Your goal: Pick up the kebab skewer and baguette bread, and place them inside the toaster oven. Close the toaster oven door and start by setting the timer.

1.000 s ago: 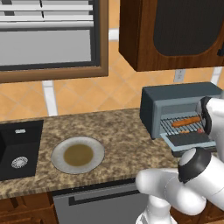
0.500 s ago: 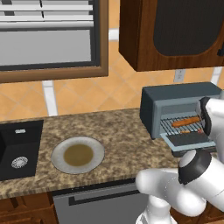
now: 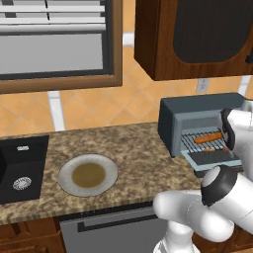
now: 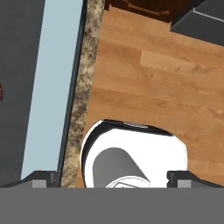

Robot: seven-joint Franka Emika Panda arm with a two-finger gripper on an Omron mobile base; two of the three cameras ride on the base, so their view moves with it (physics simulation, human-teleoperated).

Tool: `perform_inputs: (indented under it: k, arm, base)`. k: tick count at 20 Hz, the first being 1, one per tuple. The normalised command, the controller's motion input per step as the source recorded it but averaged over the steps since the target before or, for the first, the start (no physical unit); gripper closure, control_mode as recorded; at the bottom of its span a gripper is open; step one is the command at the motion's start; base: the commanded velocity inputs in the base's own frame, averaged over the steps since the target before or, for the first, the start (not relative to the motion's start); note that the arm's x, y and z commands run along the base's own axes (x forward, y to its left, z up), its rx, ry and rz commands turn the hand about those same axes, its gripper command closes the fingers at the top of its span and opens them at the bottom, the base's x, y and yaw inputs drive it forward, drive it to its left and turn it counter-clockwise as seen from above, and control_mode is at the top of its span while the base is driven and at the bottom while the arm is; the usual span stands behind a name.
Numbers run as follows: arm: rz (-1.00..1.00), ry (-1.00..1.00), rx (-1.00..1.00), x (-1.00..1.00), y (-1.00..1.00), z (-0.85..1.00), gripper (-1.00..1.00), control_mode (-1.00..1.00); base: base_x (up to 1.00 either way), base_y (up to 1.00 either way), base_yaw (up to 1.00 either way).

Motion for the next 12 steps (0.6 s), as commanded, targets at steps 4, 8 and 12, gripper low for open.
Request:
perform_inputs:
  k: [4,8,12]
  arm:
    - [0.01,0.0,0.0,0.16,0.0,-0.01,-1.0,-1.0]
    - [0.02,0.0,0.0,0.02,0.0,-0.04,-1.0,-1.0]
    - [0.01,-0.01,0.01,0.0,0.0,-0.04,-1.0,-1.0]
  base:
    - [0.0,0.0,0.0]
    - [0.0,0.0,0.0]
    - [0.0,0.0,0.0]
